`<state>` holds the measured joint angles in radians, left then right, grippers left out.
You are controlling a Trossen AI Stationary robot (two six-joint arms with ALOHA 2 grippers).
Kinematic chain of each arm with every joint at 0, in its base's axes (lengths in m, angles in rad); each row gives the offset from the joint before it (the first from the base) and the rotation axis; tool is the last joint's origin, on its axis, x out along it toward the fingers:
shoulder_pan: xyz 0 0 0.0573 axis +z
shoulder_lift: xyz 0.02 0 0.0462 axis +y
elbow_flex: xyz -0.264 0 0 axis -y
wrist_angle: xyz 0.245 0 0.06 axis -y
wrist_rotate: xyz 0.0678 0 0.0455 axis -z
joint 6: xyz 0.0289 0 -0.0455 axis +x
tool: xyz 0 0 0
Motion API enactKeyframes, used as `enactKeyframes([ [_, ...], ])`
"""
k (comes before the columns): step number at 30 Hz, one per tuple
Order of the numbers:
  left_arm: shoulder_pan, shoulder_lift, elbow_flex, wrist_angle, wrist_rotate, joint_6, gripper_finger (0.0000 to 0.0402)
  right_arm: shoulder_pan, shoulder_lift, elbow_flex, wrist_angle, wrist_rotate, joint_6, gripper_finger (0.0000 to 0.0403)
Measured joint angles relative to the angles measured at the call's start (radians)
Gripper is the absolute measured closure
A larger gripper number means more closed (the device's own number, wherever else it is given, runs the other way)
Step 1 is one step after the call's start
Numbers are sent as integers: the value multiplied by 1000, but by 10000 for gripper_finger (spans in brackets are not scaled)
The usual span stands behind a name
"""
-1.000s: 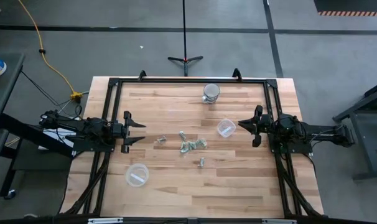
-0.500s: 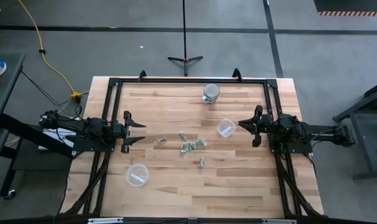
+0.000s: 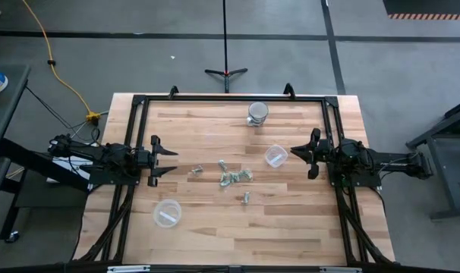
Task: Pick and place Stevia / Truvia into bins
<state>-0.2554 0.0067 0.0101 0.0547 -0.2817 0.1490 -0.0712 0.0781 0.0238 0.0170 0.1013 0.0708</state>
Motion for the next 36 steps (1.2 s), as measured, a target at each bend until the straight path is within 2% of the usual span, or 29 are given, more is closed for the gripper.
enactKeyframes([
  [30, 0, 0, 0, 0, 0, 0, 144, 0, 0, 0, 31, 2, 6, 371],
  [36, 0, 0, 0, 0, 0, 0, 144, 0, 0, 0, 88, -21, 193, 370],
])
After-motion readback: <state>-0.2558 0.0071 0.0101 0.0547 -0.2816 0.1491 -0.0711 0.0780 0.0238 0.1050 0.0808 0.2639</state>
